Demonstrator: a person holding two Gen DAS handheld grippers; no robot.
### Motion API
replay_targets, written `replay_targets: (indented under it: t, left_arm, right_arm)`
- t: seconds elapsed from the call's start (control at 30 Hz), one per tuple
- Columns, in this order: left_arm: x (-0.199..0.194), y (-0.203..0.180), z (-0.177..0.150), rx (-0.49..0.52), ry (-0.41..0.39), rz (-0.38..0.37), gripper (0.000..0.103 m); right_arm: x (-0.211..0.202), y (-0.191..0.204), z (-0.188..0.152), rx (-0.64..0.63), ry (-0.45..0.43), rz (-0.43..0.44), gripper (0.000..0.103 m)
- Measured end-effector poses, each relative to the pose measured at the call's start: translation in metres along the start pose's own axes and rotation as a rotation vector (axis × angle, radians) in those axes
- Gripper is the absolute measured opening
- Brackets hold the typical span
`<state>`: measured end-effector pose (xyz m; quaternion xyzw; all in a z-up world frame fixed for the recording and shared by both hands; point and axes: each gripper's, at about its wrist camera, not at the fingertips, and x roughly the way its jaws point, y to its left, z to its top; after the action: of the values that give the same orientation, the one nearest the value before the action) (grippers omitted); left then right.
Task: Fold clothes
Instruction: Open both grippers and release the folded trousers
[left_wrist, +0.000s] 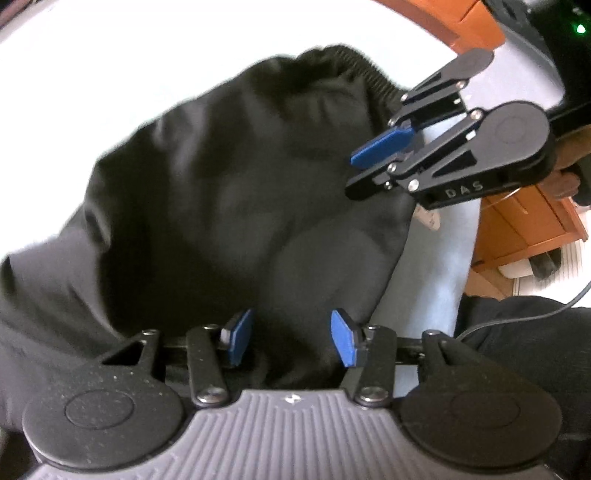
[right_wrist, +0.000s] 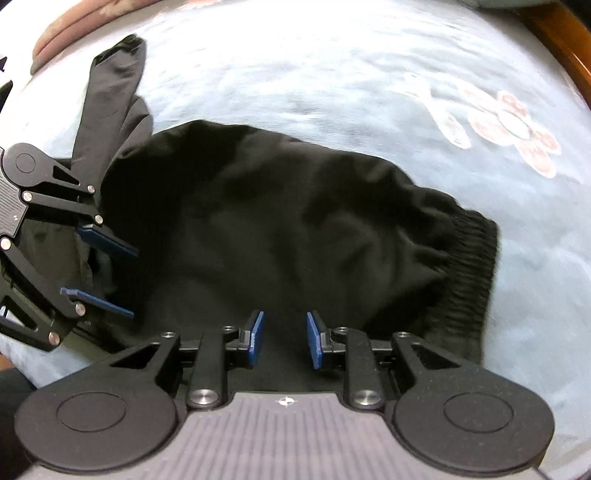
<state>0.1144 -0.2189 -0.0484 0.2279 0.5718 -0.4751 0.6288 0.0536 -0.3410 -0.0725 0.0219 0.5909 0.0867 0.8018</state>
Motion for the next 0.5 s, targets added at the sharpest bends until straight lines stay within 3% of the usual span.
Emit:
replay_targets:
  t: [0.13,0.27,0.37,0.5]
  left_arm:
    - [0.01,0.009,-0.011,-0.057,0.026,0.016,0.047]
    - [-0.008,0.017,-0.018,-0.15,-0.021,-0.002,0.047]
    - [-0.033,0.024,-0.025,-0.191,-0.076,0.028,0.048]
    - [-0.061,0.046,-0.048,-0.306,-0.114,0.105,0.056]
  right_arm:
    - [0.012,0.008,-0.003,-0.022,0.05,-0.015,0.032]
    - [0.016,0.009,-0.007,-0.024,0.096,-0.024,0.033]
    - [0.004,0.015,0.004,-0.035,0.067,0.0,0.033]
    - [-0.024,0.033,0.033,-0.077,-0.045,0.08,0.033]
